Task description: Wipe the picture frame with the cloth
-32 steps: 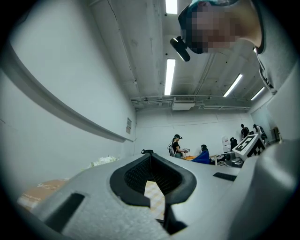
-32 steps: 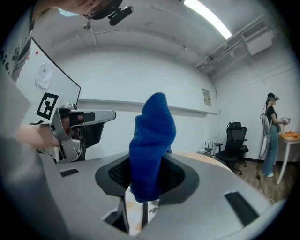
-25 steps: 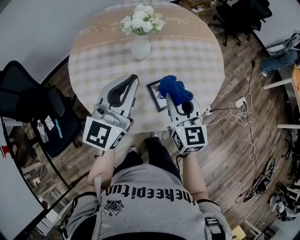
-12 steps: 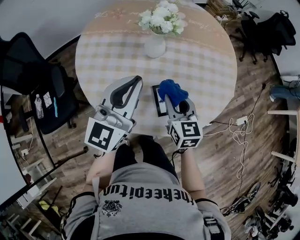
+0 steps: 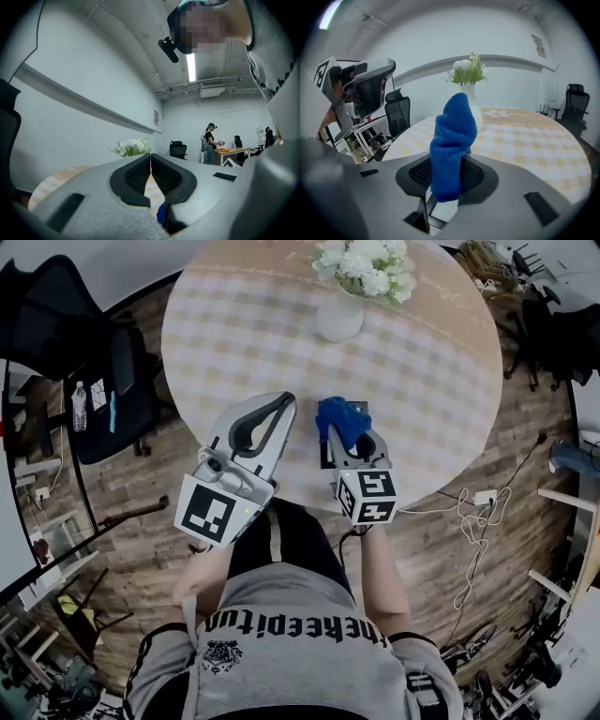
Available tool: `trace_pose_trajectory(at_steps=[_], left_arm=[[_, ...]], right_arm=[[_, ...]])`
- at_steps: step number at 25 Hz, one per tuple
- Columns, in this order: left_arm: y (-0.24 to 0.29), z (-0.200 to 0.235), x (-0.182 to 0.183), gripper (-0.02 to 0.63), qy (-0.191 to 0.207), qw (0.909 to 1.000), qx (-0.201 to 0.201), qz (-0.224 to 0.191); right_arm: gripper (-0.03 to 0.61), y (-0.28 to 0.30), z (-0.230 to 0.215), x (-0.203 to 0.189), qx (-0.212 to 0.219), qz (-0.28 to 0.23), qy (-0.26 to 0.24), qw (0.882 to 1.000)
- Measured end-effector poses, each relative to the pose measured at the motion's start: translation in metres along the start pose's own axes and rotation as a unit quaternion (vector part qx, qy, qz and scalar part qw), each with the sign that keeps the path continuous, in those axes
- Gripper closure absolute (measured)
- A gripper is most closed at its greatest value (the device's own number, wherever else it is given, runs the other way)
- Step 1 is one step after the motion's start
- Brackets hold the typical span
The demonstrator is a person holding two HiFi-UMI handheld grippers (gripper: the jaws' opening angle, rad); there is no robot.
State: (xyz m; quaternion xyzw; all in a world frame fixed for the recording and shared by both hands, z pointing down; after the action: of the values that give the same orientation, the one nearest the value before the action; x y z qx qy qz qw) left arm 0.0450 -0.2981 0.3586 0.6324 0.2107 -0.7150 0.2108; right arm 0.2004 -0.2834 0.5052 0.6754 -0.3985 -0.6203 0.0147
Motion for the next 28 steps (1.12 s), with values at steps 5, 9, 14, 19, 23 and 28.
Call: trace_pose_trajectory(at_steps=[5, 9, 14, 19, 23, 28], left_arm=[[-0.002, 0.002, -0.007, 0.594, -0.004, 0.9999, 0.013, 0.007], [-0.004, 0.003, -0.007, 0.594, -0.006, 0.9997, 0.022, 0.006], [-0.006, 0.003, -0.01, 0.594, -0.006, 0.9995, 0.028, 0.01], [-0.008, 0.004, -0.013, 0.594, -0.007, 0.9992, 0.036, 0.014], [-0.009, 0.002, -0.011, 0.594, 0.001, 0.9994, 0.034, 0.0], [-0.005, -0.01, -0.006, 0.594, 0.013, 0.9991, 0.032, -0.024]], right_arm=[[0.454, 0.011, -0.004, -0.013, 0.006, 0.033, -0.003, 0.999], [0.453, 0.022, -0.004, -0.017, 0.005, 0.064, -0.012, 0.998], [0.456, 0.041, -0.013, -0.024, -0.012, 0.122, -0.024, 0.992], [0.46, 0.047, -0.018, -0.027, -0.028, 0.154, -0.039, 0.987], [0.46, 0.041, -0.026, -0.029, -0.046, 0.16, -0.042, 0.985], [0.46, 0.025, -0.044, -0.03, -0.061, 0.162, -0.036, 0.984]])
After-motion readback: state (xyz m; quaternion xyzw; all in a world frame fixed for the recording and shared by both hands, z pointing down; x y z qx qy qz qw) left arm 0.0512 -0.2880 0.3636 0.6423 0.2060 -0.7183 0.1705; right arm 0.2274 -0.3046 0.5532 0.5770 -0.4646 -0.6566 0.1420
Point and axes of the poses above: the fingertips, and each gripper's own axes: y forward along the fingers, z to its left, x out of its top, the point moved 5 cm from there along -y, backward along the fingers, and after that the axes turned 10 degrees about x, right-handed, at the moved point
